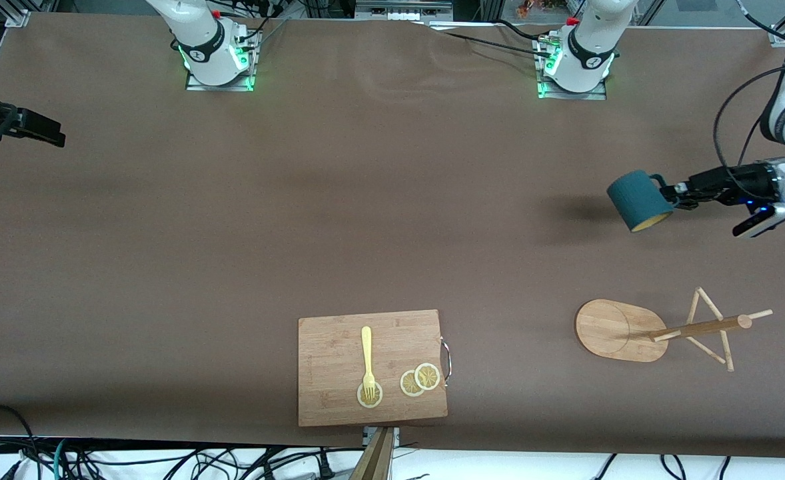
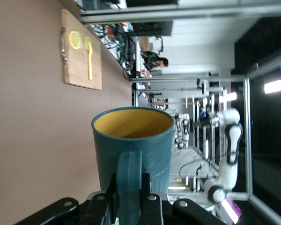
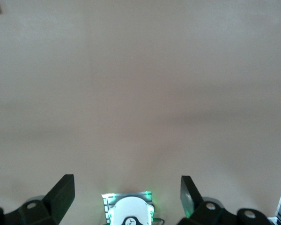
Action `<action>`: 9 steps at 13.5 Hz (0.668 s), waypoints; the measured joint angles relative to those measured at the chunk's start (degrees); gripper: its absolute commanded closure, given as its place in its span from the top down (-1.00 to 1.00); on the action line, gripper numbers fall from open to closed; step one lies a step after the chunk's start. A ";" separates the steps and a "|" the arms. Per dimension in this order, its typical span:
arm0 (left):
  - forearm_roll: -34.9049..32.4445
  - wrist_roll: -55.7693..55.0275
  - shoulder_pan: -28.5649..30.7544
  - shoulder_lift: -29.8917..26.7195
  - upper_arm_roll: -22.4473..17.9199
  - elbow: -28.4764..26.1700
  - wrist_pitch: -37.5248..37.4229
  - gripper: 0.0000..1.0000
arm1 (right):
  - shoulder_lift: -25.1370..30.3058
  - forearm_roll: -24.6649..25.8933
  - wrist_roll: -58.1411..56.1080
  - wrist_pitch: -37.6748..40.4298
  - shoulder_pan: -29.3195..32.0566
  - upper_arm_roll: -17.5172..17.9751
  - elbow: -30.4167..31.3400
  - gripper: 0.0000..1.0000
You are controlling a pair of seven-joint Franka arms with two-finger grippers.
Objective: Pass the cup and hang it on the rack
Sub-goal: 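Carry the mug with the left gripper over to the wooden rack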
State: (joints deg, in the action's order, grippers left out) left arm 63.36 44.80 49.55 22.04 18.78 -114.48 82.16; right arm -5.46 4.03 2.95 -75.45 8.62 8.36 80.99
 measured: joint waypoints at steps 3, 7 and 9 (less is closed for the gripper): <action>1.44 -21.90 -0.88 3.62 0.58 9.28 1.12 -1.00 | 0.59 -1.44 0.29 -1.09 -0.12 0.05 0.42 1.00; 1.84 -33.79 -3.10 10.42 0.83 18.35 4.84 -1.00 | 0.75 -1.51 -0.82 -1.43 -0.19 0.05 1.45 1.00; 1.84 -34.93 -3.13 12.57 0.78 20.04 4.97 -1.00 | 0.76 -1.48 -1.23 -1.60 -0.23 0.03 1.47 1.00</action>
State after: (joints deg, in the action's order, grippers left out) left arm 65.20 9.87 46.42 34.61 19.56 -94.44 87.13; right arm -4.70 2.55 1.72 -77.06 8.38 8.39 82.46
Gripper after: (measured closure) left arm 0.789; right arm 0.000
